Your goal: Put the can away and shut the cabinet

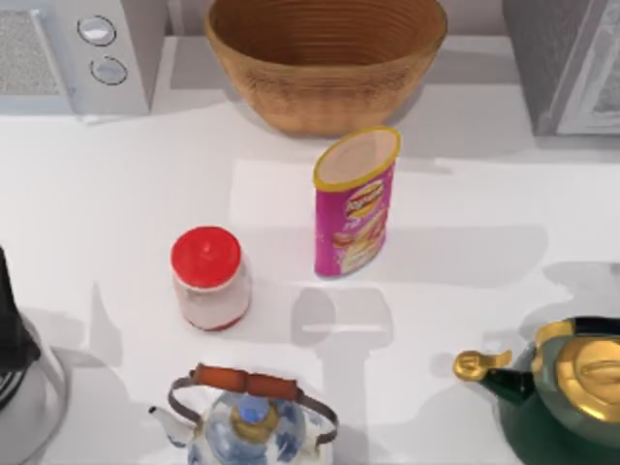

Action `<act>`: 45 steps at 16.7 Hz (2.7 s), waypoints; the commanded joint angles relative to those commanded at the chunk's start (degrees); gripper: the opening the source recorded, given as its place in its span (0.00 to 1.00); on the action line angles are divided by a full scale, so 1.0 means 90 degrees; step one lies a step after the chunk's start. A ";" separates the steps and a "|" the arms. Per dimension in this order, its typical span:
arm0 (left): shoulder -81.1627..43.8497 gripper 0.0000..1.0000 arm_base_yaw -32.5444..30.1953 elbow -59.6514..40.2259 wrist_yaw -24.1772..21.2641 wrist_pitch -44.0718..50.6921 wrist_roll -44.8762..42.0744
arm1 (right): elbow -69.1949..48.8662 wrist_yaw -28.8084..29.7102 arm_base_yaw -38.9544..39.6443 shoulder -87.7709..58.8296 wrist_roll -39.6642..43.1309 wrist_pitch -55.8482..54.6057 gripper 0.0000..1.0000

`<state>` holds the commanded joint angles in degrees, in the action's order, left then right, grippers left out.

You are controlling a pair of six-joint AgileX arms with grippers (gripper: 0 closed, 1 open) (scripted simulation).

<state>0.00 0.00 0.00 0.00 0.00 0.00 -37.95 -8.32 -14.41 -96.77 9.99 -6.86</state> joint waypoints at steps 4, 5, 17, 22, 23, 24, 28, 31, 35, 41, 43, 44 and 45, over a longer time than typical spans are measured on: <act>0.0000 1.00 0.0000 0.0000 0.0000 0.0000 0.0000 | 0.0000 0.0000 0.0000 0.0000 0.0000 0.0000 0.17; 0.0000 1.00 0.0000 0.0000 0.0000 0.0000 0.0000 | 0.0000 0.0000 0.0000 0.0000 0.0000 0.0000 0.10; 0.0000 1.00 0.0000 0.0000 0.0000 0.0000 0.0000 | -0.0084 0.0001 -0.0007 0.0042 -0.0002 0.0099 0.00; 0.0000 1.00 0.0000 0.0000 0.0000 0.0000 0.0000 | -0.0970 -0.0020 -0.0033 0.0509 0.0024 0.1491 0.00; 0.0000 1.00 0.0000 0.0000 0.0000 0.0000 0.0000 | -0.1206 -0.0023 -0.0036 0.0668 0.0028 0.1960 0.00; 0.0000 1.00 0.0000 0.0000 0.0000 0.0000 0.0000 | -0.1448 -0.0026 -0.0039 0.0835 0.0033 0.2464 0.00; 0.0000 1.00 0.0000 0.0000 0.0000 0.0000 0.0000 | -0.2278 -0.0033 -0.0040 0.1488 0.0042 0.3911 0.00; 0.0000 1.00 0.0000 0.0000 0.0000 0.0000 0.0000 | -0.2553 -0.0031 -0.0033 0.1758 0.0040 0.4309 0.00; 0.0000 1.00 0.0000 0.0000 0.0000 0.0000 0.0000 | -0.2545 -0.0034 -0.0025 0.1739 0.0029 0.4301 0.00; 0.0000 1.00 0.0000 0.0000 0.0000 0.0000 0.0000 | -0.2433 0.0204 0.0155 0.2749 -0.0002 0.4474 0.00; 0.0000 1.00 0.0000 0.0000 0.0000 0.0000 0.0000 | -0.2124 0.0336 0.0301 0.3596 -0.0108 0.4458 0.00; 0.0000 1.00 0.0000 0.0000 0.0000 0.0000 0.0000 | -0.1885 0.0397 0.0386 0.4111 -0.0186 0.4408 0.00; 0.0000 1.00 0.0000 0.0000 0.0000 0.0000 0.0000 | -0.1607 0.0452 0.0477 0.4689 -0.0276 0.4312 0.00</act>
<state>0.00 0.00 0.00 0.00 0.00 0.00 -52.42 -4.25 -10.11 -54.57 7.51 31.95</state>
